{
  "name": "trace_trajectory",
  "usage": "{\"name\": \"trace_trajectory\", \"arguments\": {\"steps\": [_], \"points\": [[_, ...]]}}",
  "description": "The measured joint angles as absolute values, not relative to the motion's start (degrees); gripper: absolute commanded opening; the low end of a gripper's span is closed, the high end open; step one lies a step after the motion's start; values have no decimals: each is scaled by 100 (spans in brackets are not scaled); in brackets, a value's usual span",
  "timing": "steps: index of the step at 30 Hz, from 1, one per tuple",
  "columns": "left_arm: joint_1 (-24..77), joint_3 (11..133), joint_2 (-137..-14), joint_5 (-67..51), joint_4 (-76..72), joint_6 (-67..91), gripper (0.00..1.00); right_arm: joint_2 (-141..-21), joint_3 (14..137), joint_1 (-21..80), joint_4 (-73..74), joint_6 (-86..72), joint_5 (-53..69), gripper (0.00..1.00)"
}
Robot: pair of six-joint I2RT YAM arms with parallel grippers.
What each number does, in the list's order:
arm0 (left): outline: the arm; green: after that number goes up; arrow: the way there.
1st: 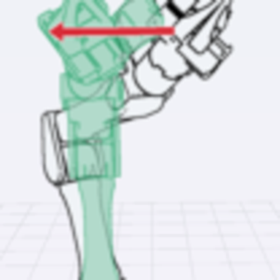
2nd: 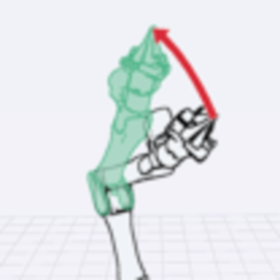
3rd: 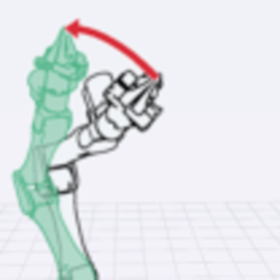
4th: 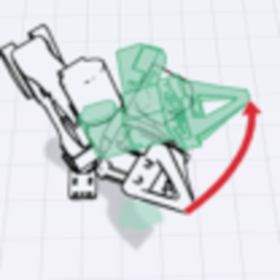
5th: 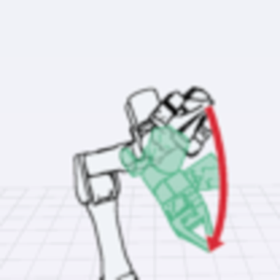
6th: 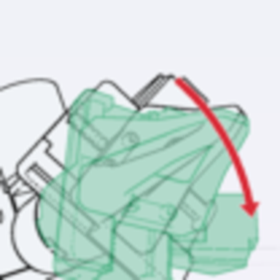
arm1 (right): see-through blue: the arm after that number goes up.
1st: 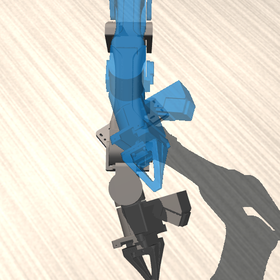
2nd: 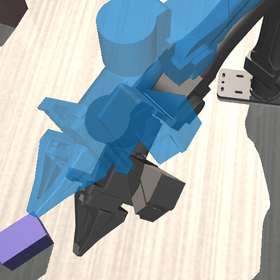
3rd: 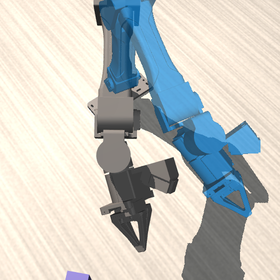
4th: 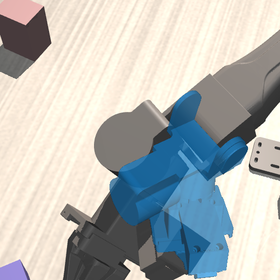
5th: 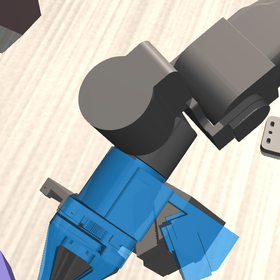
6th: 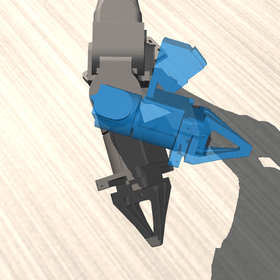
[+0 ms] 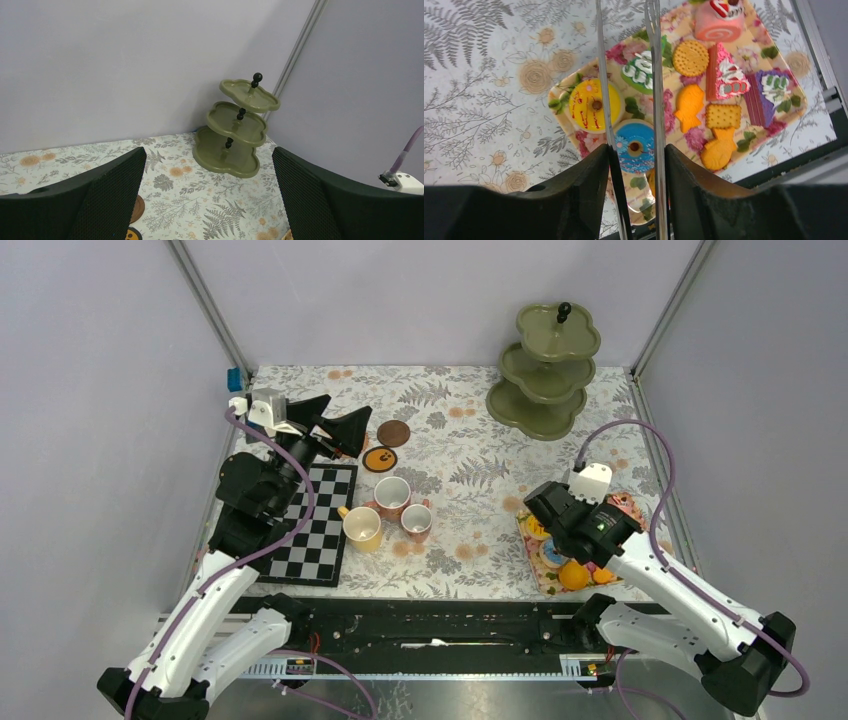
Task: Serve the afternoon tea
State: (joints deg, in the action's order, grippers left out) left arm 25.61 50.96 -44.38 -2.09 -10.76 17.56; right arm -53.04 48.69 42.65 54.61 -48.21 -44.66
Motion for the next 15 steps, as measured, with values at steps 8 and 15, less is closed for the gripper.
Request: {"name": "trace_trajectory", "arguments": {"steps": [8, 15], "points": [[2602, 5096, -4438, -217, -1076, 1791, 99, -5242, 4869, 4084, 5946, -5470, -4233, 54], [2620, 5096, -4436, -217, -1076, 1798, 99, -5111, 4849, 4045, 6180, -5756, -4036, 54]]}}
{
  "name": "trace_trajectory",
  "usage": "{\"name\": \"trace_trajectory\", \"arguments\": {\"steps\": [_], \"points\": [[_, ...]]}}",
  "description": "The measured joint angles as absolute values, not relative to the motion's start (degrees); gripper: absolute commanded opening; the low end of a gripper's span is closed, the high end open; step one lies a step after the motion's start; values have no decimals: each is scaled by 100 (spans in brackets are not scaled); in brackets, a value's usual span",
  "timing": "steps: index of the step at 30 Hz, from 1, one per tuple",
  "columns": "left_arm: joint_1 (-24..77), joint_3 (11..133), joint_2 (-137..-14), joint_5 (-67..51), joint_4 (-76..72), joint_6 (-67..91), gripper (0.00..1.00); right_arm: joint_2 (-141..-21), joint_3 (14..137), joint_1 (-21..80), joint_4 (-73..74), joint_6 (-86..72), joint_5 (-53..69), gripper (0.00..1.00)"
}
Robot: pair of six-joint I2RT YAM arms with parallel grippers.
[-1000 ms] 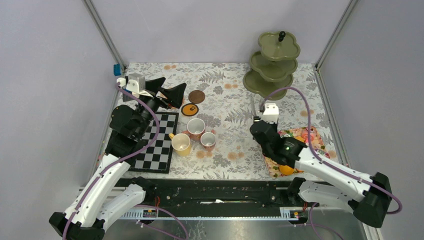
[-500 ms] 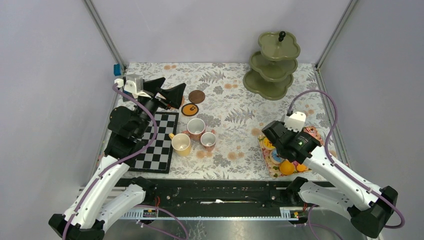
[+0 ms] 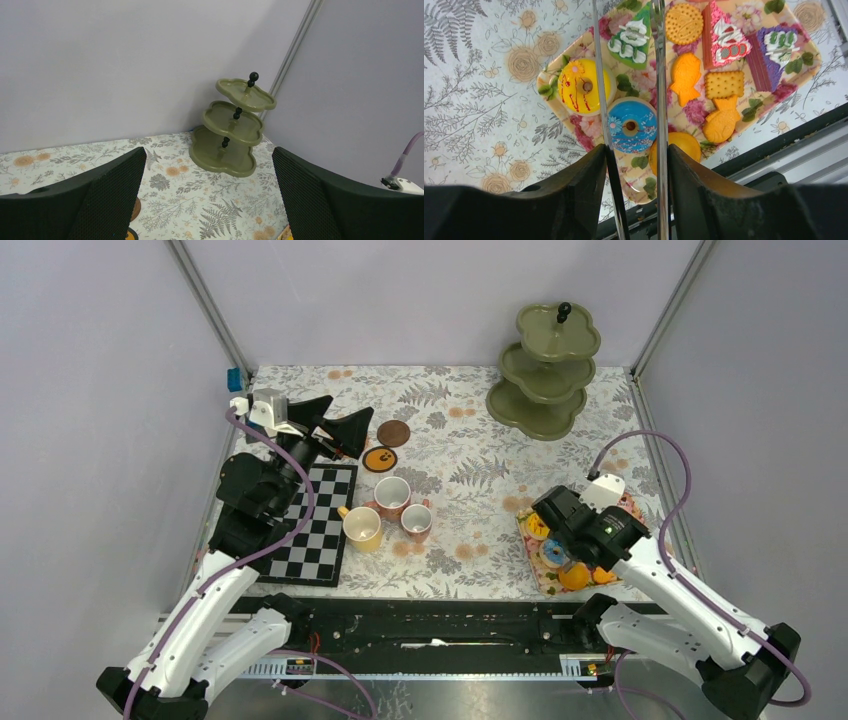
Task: Serve the afternoon tea
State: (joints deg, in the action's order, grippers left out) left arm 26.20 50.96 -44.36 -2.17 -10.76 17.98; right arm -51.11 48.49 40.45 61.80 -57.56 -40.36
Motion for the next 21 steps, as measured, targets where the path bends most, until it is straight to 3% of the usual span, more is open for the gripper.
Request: {"name": "trace_trajectory", "arguments": {"steps": [21], "points": [[2624, 5096, -4436, -215, -1074, 1798, 99, -5411, 4342, 4042, 5863, -5986, -3627, 53]]}}
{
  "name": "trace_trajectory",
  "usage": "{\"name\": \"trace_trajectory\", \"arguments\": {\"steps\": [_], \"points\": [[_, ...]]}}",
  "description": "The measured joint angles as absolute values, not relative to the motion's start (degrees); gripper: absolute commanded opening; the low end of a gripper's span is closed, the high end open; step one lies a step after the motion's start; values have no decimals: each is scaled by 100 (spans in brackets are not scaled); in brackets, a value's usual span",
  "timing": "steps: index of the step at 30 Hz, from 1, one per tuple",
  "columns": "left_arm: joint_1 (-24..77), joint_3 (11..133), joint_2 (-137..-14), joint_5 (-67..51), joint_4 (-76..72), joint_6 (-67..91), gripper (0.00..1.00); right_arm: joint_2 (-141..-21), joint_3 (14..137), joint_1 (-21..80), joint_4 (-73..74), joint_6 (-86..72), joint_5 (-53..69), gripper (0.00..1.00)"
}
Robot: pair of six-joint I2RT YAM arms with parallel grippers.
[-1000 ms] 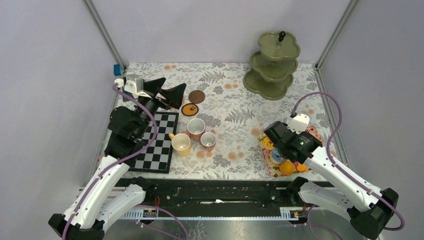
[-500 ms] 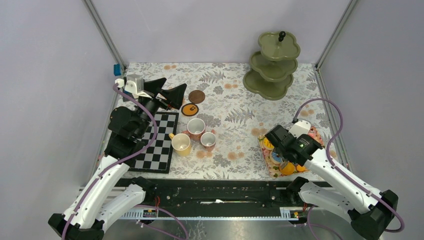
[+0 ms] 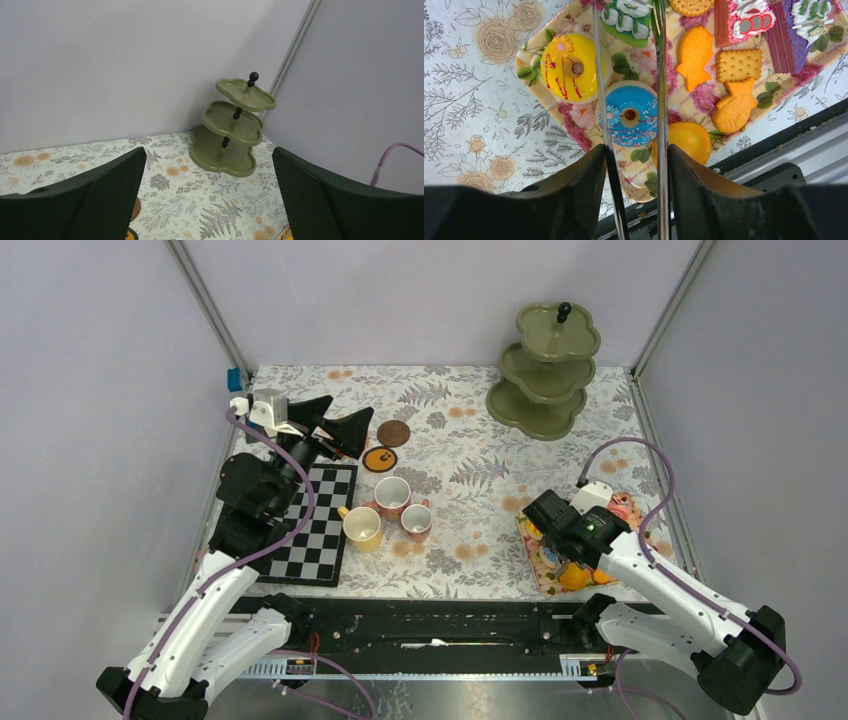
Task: Serve the afternoon tea
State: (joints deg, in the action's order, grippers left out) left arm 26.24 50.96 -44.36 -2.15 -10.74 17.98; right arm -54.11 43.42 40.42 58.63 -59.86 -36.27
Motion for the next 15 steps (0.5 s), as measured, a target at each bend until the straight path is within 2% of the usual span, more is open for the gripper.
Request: {"name": "trace_trajectory", "arguments": {"steps": [11, 15], "points": [[2624, 5096, -4436, -215, -1074, 1798, 99, -5529, 4158, 4042, 5640, -5988, -3636, 50], [2624, 5096, -4436, -215, -1074, 1798, 99, -5520, 4117, 4042, 5625, -5988, -3634, 45]]}}
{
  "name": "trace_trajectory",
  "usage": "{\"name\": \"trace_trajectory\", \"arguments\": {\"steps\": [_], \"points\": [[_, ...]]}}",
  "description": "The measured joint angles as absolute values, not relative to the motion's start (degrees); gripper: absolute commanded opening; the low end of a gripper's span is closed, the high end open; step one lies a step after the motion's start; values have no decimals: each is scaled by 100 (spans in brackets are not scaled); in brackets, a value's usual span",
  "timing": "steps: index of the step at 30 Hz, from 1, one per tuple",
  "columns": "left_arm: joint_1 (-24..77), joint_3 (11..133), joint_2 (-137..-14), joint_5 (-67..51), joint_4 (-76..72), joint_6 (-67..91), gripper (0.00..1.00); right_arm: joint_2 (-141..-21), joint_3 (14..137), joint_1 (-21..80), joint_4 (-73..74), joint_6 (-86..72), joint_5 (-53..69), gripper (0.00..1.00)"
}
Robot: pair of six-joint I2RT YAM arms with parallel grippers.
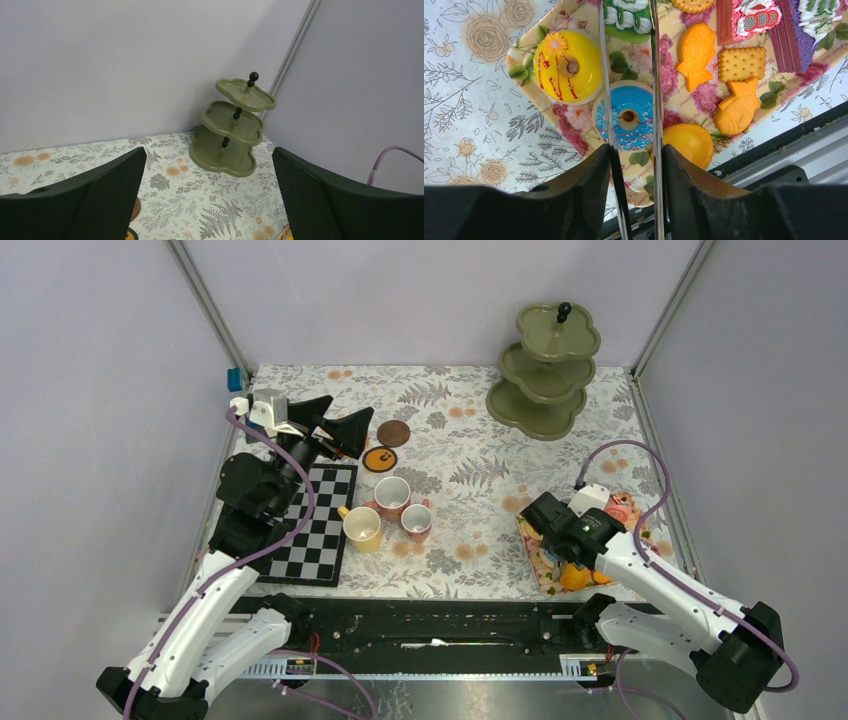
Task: Serve the afternoon tea
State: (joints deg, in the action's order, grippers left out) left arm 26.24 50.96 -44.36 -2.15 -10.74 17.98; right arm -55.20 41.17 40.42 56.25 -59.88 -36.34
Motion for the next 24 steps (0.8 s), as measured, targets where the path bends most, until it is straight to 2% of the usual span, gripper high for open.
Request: {"name": "trace_trajectory", "arguments": {"steps": [2, 11, 20, 24], "points": [[2624, 5096, -4438, -215, -1074, 1800, 99, -5489, 4117, 4042, 5625, -5988, -3636, 40], [2624, 5096, -4438, -215, -1074, 1800, 99, -5308, 4165, 4042, 5760, -5979, -3660, 35], [2624, 5096, -4438, -215, -1074, 1800, 99, -5212, 4884, 4038, 5992, -5708, -4005, 35], [2624, 5096, -4438, -215, -1076, 1804, 99, -5170, 5006, 4032, 5527, -5260, -4244, 35]]}}
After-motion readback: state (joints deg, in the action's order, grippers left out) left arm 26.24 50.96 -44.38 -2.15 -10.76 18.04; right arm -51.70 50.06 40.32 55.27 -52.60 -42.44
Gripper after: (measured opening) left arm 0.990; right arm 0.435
